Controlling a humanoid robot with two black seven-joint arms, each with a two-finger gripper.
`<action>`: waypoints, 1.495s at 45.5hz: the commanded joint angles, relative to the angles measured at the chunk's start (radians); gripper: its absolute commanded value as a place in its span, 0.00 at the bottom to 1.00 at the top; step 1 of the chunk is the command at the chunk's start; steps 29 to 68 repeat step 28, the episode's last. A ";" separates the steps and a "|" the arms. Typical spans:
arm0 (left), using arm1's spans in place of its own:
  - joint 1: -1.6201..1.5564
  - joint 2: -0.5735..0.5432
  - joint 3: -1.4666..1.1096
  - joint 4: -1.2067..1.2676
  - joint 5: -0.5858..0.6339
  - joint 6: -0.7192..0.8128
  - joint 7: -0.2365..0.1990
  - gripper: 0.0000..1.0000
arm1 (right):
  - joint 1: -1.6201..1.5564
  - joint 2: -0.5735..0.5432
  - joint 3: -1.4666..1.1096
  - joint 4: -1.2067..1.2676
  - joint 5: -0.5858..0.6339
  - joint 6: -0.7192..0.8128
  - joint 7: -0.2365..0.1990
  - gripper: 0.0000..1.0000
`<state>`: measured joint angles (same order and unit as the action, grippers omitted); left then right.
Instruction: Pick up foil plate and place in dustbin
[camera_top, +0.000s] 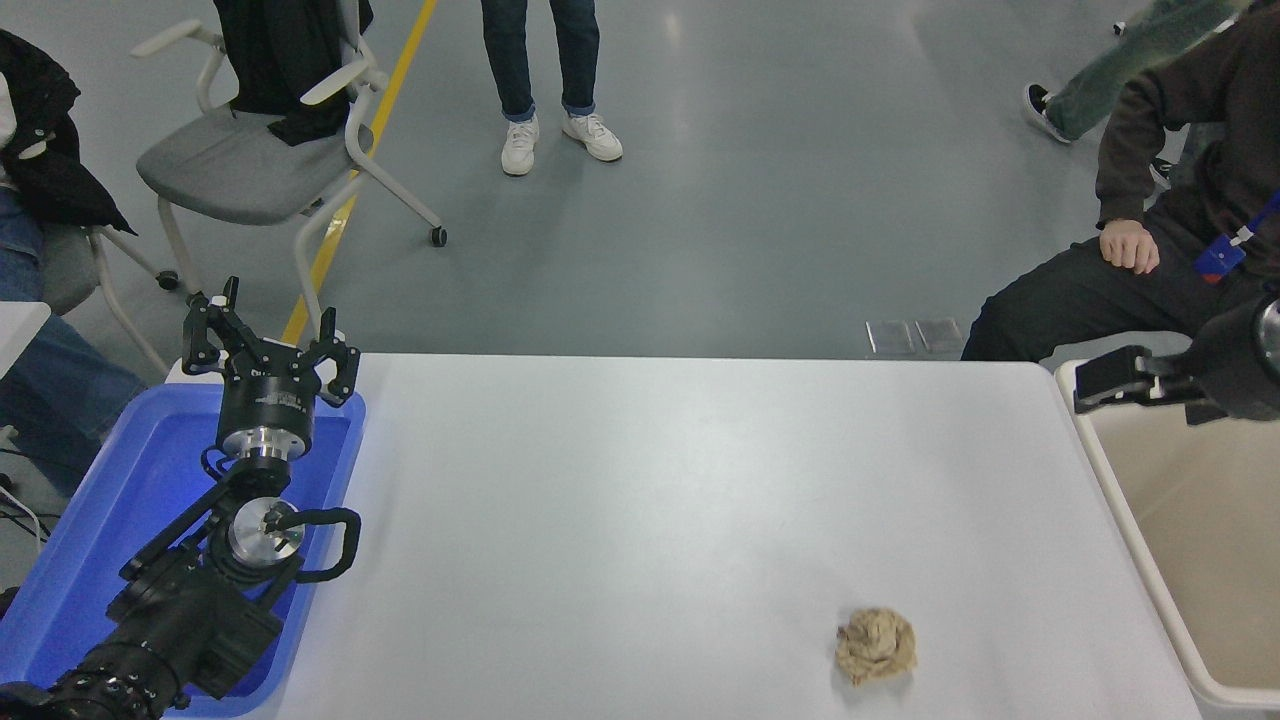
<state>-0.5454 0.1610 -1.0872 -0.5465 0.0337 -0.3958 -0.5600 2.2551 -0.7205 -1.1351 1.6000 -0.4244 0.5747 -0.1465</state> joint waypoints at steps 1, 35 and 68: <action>0.001 0.000 0.000 0.000 -0.001 0.000 -0.001 0.99 | 0.207 0.164 -0.046 0.110 0.262 0.160 -0.002 1.00; 0.001 0.000 0.000 0.000 -0.001 0.000 -0.001 0.99 | 0.297 0.323 0.017 0.117 0.358 0.175 -0.010 1.00; 0.001 0.000 0.000 0.000 -0.001 0.000 -0.001 0.99 | 0.297 0.323 0.017 0.117 0.358 0.175 -0.010 1.00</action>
